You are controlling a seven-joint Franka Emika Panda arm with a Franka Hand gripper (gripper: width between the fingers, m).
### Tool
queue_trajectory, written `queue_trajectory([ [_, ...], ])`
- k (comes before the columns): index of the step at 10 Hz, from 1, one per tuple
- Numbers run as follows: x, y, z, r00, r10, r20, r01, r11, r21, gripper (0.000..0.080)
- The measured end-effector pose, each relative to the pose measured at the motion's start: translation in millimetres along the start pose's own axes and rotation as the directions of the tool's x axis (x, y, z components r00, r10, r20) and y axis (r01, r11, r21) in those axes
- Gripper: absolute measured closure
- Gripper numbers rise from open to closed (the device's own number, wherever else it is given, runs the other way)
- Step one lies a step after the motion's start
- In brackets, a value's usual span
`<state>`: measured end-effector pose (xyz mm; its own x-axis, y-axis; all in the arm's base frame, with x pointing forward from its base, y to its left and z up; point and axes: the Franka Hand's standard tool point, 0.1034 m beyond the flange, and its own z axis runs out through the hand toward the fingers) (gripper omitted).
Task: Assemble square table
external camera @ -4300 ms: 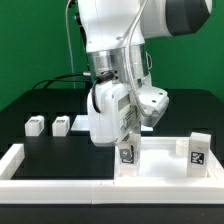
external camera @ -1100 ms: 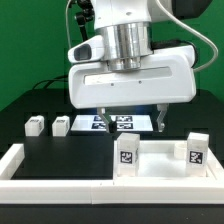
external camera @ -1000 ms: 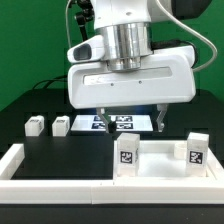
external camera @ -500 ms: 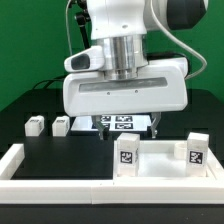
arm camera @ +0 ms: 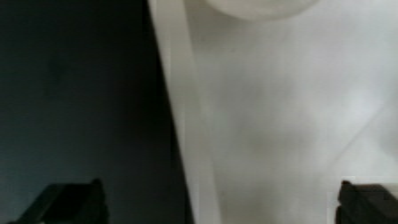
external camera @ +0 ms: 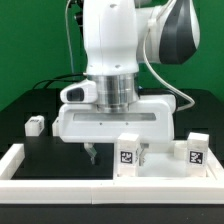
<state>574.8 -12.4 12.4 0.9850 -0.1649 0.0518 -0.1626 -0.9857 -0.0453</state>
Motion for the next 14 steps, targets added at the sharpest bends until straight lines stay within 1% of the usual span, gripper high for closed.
queue_trajectory([
  [1, -0.4, -0.8, 2.1, 1.0, -0.003, -0.005, 0.003, 1.0, -0.003, 0.0151],
  [2, 0.2, 0.2, 1.3, 1.0, -0.002, -0.007, 0.002, 1.0, -0.003, 0.0274],
  [3, 0.1, 0.5, 1.5, 1.0, -0.001, -0.006, 0.001, 1.0, -0.004, 0.0274],
  [5, 0.0, 0.7, 1.5, 1.0, -0.001, -0.006, 0.001, 1.0, -0.004, 0.0548],
  [6, 0.1, 1.0, 1.5, 1.0, -0.001, -0.006, 0.001, 1.0, -0.004, 0.0548],
  [7, -0.6, 2.3, 1.6, 1.0, -0.011, -0.004, 0.011, 1.0, -0.007, 0.073],
  [9, -0.7, 2.5, 1.6, 1.0, -0.023, -0.003, 0.023, 1.0, -0.012, 0.0731],
  [14, -0.8, 2.6, 1.7, 1.0, -0.024, -0.003, 0.024, 1.0, -0.012, 0.0731],
])
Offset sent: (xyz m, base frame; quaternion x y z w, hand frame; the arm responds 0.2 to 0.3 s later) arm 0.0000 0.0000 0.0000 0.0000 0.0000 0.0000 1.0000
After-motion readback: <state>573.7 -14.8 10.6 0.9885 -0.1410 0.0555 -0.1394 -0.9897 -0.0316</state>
